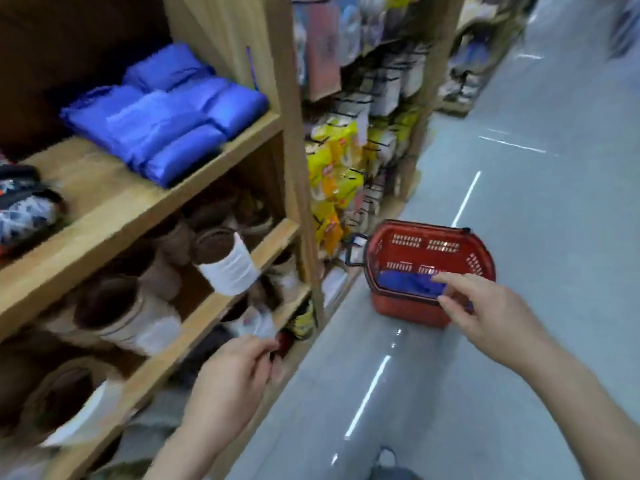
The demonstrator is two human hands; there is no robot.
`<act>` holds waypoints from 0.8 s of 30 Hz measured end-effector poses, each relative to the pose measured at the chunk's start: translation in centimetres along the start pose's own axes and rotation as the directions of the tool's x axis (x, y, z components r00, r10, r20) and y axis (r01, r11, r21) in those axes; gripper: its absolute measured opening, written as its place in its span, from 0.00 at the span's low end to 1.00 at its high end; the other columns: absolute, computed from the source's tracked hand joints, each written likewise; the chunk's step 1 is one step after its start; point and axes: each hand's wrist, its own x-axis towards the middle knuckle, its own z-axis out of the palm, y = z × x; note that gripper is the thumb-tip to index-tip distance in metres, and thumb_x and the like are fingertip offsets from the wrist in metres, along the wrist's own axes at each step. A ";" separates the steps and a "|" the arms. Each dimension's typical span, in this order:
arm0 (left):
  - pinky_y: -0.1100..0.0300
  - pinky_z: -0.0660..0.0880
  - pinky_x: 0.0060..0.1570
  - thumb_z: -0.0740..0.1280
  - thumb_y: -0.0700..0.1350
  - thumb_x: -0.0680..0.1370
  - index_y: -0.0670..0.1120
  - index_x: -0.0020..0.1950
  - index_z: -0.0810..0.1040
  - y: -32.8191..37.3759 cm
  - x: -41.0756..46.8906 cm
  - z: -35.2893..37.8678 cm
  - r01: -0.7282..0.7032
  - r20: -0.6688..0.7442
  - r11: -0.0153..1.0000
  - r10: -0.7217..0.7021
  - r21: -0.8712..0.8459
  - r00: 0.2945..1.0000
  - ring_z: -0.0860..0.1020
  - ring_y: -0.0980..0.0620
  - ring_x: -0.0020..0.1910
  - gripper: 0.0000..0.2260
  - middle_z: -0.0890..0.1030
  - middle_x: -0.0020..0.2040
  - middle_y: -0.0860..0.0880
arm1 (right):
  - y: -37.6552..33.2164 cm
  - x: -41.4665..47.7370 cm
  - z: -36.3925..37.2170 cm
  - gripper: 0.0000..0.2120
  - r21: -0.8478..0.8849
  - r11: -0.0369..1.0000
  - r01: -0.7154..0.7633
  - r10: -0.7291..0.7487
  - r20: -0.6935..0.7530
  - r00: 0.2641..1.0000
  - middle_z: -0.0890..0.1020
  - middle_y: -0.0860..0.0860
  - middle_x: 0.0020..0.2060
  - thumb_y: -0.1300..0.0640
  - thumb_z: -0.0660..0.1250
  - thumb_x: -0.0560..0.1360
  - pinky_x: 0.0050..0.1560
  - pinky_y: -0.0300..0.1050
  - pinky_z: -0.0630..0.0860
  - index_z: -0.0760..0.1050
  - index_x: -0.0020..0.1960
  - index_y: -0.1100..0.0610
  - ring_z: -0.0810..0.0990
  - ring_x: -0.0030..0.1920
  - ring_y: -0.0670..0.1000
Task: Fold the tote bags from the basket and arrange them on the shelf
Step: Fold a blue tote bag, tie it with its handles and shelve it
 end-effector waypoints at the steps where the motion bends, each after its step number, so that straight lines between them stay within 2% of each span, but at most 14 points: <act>1: 0.61 0.74 0.42 0.67 0.45 0.75 0.52 0.48 0.84 1.4 1.5 1.3 0.002 0.017 1.000 -0.002 -0.019 1.000 0.79 0.57 0.44 0.06 0.82 0.44 0.60 | 2.5 -0.3 -0.4 0.15 0.021 0.997 -0.076 0.076 0.002 0.997 0.81 0.45 0.49 0.54 0.67 0.77 0.51 0.49 0.78 0.78 0.63 0.51 0.81 0.49 0.51; 3: 0.62 0.72 0.41 0.71 0.40 0.75 0.51 0.48 0.84 3.8 4.3 3.9 0.003 0.075 0.999 0.001 -0.047 0.997 0.79 0.57 0.43 0.07 0.83 0.44 0.58 | 7.0 -0.9 -1.1 0.16 0.053 0.974 -0.221 0.220 0.014 0.975 0.80 0.45 0.48 0.54 0.67 0.76 0.52 0.53 0.78 0.77 0.64 0.50 0.81 0.50 0.51; 6: 0.62 0.72 0.40 0.70 0.38 0.75 0.51 0.46 0.84 6.9 8.5 7.8 -0.008 0.164 0.994 0.026 -0.108 0.986 0.79 0.58 0.40 0.08 0.83 0.41 0.58 | 12.2 -1.9 -1.8 0.16 0.113 0.910 -0.399 0.398 0.034 0.917 0.79 0.45 0.48 0.54 0.67 0.76 0.52 0.52 0.77 0.77 0.64 0.50 0.80 0.48 0.49; 9: 0.74 0.69 0.38 0.69 0.40 0.77 0.52 0.47 0.84 8.5 12.5 11.7 0.029 0.242 0.987 0.010 -0.159 0.970 0.77 0.63 0.35 0.08 0.80 0.39 0.61 | 16.2 -1.9 -1.7 0.16 0.166 0.837 -0.522 0.520 0.057 0.852 0.78 0.43 0.47 0.54 0.68 0.77 0.52 0.49 0.77 0.77 0.64 0.49 0.79 0.47 0.45; 11: 0.75 0.68 0.38 0.68 0.41 0.77 0.53 0.48 0.83 8.9 15.3 14.3 0.028 0.288 0.988 0.017 -0.151 0.957 0.77 0.63 0.36 0.07 0.81 0.41 0.61 | 18.4 -1.3 -1.3 0.16 0.193 0.785 -0.588 0.588 0.063 0.806 0.80 0.46 0.48 0.54 0.68 0.77 0.52 0.51 0.77 0.77 0.64 0.49 0.80 0.47 0.46; 13: 0.73 0.69 0.39 0.67 0.43 0.78 0.56 0.48 0.82 9.3 18.2 16.8 0.055 0.353 0.987 0.002 -0.151 0.936 0.78 0.61 0.41 0.08 0.82 0.44 0.60 | 20.4 -0.1 -0.7 0.15 0.220 0.734 -0.642 0.644 0.073 0.762 0.80 0.47 0.49 0.54 0.68 0.77 0.53 0.52 0.77 0.77 0.63 0.49 0.81 0.47 0.47; 16: 0.64 0.72 0.41 0.66 0.42 0.78 0.58 0.46 0.80 9.8 23.4 20.8 0.106 0.416 0.975 -0.015 -0.197 0.909 0.79 0.59 0.43 0.10 0.82 0.43 0.59 | 23.5 2.8 0.6 0.14 0.235 0.685 -0.690 0.693 0.085 0.716 0.81 0.48 0.49 0.55 0.68 0.77 0.53 0.51 0.77 0.77 0.63 0.50 0.81 0.47 0.47; 21: 0.57 0.75 0.43 0.65 0.39 0.78 0.55 0.46 0.82 10.8 32.8 28.3 0.204 0.493 0.947 -0.059 -0.246 0.868 0.80 0.56 0.43 0.11 0.83 0.42 0.57 | 29.1 9.2 4.6 0.14 0.221 0.612 -0.760 0.754 0.127 0.644 0.81 0.49 0.49 0.57 0.67 0.78 0.52 0.45 0.76 0.77 0.63 0.52 0.80 0.48 0.48; 24: 0.58 0.76 0.45 0.66 0.41 0.78 0.52 0.48 0.84 11.6 38.2 35.0 0.164 0.547 0.968 -0.035 -0.189 0.836 0.80 0.54 0.45 0.08 0.84 0.43 0.56 | 33.7 13.6 8.9 0.14 0.207 0.589 -0.781 0.764 0.171 0.622 0.81 0.48 0.48 0.57 0.67 0.78 0.52 0.46 0.77 0.78 0.63 0.52 0.81 0.47 0.48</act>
